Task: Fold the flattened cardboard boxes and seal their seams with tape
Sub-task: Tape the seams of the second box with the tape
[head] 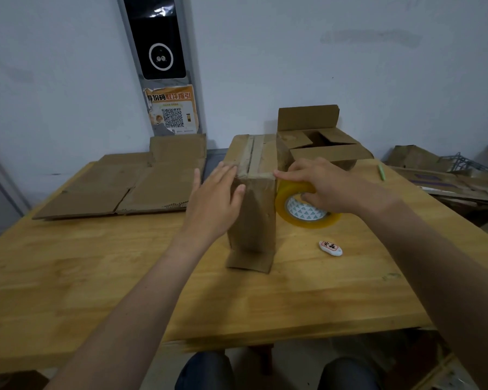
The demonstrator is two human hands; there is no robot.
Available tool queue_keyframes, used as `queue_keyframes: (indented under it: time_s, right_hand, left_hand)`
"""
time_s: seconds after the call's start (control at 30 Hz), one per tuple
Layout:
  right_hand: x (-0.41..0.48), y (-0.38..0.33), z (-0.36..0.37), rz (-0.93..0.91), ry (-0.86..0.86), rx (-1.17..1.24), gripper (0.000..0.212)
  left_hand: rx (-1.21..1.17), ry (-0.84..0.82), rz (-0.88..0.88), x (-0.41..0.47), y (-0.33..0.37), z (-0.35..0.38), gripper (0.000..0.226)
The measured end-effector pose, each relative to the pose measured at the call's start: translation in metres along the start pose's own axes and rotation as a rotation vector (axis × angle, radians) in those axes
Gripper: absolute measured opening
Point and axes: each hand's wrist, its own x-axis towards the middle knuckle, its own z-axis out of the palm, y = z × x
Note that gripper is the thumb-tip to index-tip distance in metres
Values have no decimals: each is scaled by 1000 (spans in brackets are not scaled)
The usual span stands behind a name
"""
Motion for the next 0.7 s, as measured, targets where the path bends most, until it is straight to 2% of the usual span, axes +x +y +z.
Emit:
queue_keyframes:
  time_s: [0.13, 0.3, 0.4, 0.47, 0.53, 0.7]
  right_hand:
    - [0, 0, 3, 9, 7, 26, 74]
    - [2, -3, 6, -5, 27, 38, 75]
    - [0, -4, 6, -24, 41, 57, 75]
    - [-4, -8, 6, -43, 60, 71, 75]
    - [-8, -13, 8, -57, 81, 72, 75]
    - [-24, -26, 8, -79, 108, 112, 72]
  left_hand:
    - [-300, -18, -113, 3, 9, 7, 55]
    - [-607, 73, -260, 8, 7, 9, 47]
    - [-817, 136, -361, 3, 4, 8, 66]
    - [-878, 136, -432, -1, 4, 4, 78]
    - [-893, 100, -472, -6, 7, -3, 81]
    - [-791, 96, -434, -24, 11, -31, 66]
